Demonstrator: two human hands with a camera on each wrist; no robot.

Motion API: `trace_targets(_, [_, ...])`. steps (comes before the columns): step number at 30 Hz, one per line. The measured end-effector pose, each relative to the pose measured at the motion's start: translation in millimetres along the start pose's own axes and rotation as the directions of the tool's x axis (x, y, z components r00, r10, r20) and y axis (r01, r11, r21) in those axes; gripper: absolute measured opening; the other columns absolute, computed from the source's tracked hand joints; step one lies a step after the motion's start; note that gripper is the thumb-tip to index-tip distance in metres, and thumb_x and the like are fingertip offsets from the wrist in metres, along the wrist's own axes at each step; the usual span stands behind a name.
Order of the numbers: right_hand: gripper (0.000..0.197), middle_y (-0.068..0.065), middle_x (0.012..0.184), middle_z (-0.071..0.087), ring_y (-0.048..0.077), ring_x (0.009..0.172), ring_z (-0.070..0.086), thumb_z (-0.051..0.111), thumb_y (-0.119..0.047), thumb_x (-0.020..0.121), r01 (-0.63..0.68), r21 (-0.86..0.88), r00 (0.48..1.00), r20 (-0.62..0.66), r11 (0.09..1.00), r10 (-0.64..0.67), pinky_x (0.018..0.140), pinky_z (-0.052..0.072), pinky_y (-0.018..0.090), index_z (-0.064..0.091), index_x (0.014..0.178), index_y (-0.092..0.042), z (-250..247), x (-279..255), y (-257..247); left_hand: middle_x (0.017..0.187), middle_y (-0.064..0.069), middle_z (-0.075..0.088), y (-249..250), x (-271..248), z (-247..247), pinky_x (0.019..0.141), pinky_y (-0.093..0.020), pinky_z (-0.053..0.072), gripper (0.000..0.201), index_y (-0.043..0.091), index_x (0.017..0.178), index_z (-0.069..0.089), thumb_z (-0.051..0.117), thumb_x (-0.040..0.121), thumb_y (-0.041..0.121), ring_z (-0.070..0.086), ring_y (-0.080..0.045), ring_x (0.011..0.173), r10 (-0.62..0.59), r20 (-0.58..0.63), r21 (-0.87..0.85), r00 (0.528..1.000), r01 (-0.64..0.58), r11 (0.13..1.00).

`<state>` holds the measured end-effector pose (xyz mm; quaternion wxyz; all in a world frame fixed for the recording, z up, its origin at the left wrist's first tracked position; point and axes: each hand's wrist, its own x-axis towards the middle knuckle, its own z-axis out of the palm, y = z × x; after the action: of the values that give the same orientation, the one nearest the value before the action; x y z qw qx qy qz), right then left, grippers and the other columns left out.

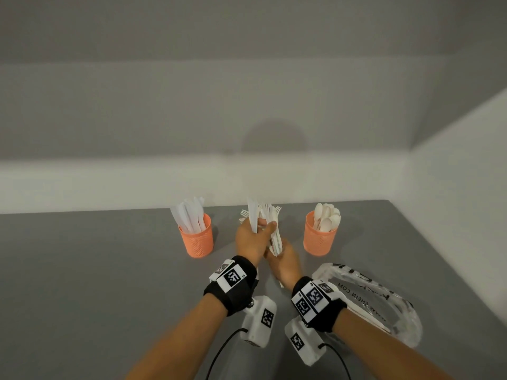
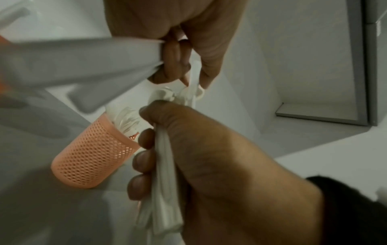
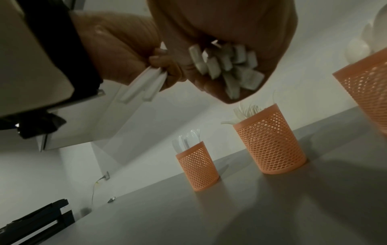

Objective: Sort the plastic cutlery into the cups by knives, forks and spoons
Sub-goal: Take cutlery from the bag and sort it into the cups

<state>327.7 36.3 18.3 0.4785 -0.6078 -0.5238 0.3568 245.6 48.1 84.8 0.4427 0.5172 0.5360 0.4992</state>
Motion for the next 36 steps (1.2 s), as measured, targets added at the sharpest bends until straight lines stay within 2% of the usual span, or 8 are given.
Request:
trace_targets(5, [0.030,0.000,0.093,0.066,0.018,0.087,0.062,0.058,-0.017,0.088,-0.028,-0.027,0.997,0.071,0.999,0.029,0.074,0.048,0.027,0.056,0.117,-0.015,-3,-3,-1,0.088,-0.005,0.060,15,3,2,0.073,-0.027,0.045,0.009,0.010,0.096,0.048,0.043,0.096,0.018,0.058,-0.019,0.083,0.096,-0.022,0.030,0.995,-0.095,0.995])
trace_targets(10, [0.002,-0.004,0.056,0.046,0.001,0.035,0.039,0.055,-0.020,0.093,-0.135,0.208,0.982,0.157,0.969,0.103,0.037,0.030,0.016,0.054,0.095,-0.020,-12,-15,-8,0.067,-0.001,0.055,42,18,-14,0.062,-0.027,0.044,0.023,0.007,0.096,0.040,0.034,0.100,0.028,0.053,-0.014,0.061,0.145,-0.144,-0.054,0.979,-0.154,0.987])
trace_targets(14, [0.012,-0.005,0.046,0.038,0.006,0.032,0.029,0.060,-0.018,0.090,-0.309,0.374,0.929,0.317,0.874,0.192,0.034,0.026,0.016,0.052,0.080,-0.017,-21,-22,-20,0.069,-0.001,0.057,43,39,-42,0.063,-0.032,0.049,0.033,0.000,0.108,0.052,0.044,0.096,0.030,0.056,-0.016,0.059,-0.030,-0.189,-0.172,0.982,-0.003,0.985])
trace_targets(18, [0.020,-0.008,0.041,0.035,0.005,0.033,0.032,0.048,-0.003,0.092,-0.439,0.438,0.865,0.441,0.785,0.239,0.036,0.032,0.016,0.048,0.080,-0.019,-23,-24,-29,0.040,0.010,0.030,19,31,-63,0.040,-0.020,0.023,0.022,0.014,0.078,0.054,0.059,0.087,0.033,0.025,-0.006,0.032,-0.190,-0.005,-0.200,0.982,0.185,0.962])
trace_targets(25, [0.014,-0.009,0.037,0.034,0.004,0.031,0.032,0.039,-0.008,0.075,-0.629,0.419,0.677,0.710,0.654,0.196,0.035,0.033,0.015,0.047,0.075,-0.020,-14,-28,-46,0.051,0.003,0.054,-1,-6,-61,0.034,-0.013,0.016,0.031,0.015,0.077,0.060,0.053,0.087,0.043,0.025,-0.003,0.034,-0.157,0.437,-0.168,0.886,0.252,0.953])
trace_targets(30, [0.010,-0.005,0.039,0.040,0.008,0.032,0.039,0.053,-0.013,0.051,-0.674,0.291,0.537,0.824,0.678,0.181,0.039,0.038,0.016,0.054,0.060,-0.018,-10,-31,-51,0.036,0.003,0.040,2,-8,-61,0.030,-0.015,0.019,0.027,0.008,0.065,0.055,0.064,0.084,0.026,0.028,-0.006,0.027,-0.139,0.405,-0.149,0.904,0.216,0.965])
trace_targets(33, [0.006,0.002,0.046,0.053,0.015,0.041,0.052,0.046,-0.014,0.068,-0.615,0.205,0.608,0.738,0.762,0.292,0.048,0.047,0.020,0.051,0.071,-0.011,-7,-34,-52,0.043,0.003,0.053,7,-10,-55,0.031,-0.014,0.028,0.013,0.007,0.072,0.056,0.064,0.083,0.010,0.040,-0.006,0.029,-0.147,0.293,-0.123,0.945,0.190,0.974])
trace_targets(36, [0.002,0.007,0.057,0.059,0.014,0.045,0.058,0.054,-0.010,0.087,-0.367,0.205,0.836,0.501,0.908,0.225,0.050,0.050,0.026,0.053,0.086,-0.012,0,-37,-50,0.069,-0.007,0.063,7,-9,-45,0.051,-0.021,0.050,0.011,0.010,0.079,0.056,0.066,0.079,0.004,0.061,-0.014,0.058,-0.138,0.103,-0.102,0.985,0.148,0.984])
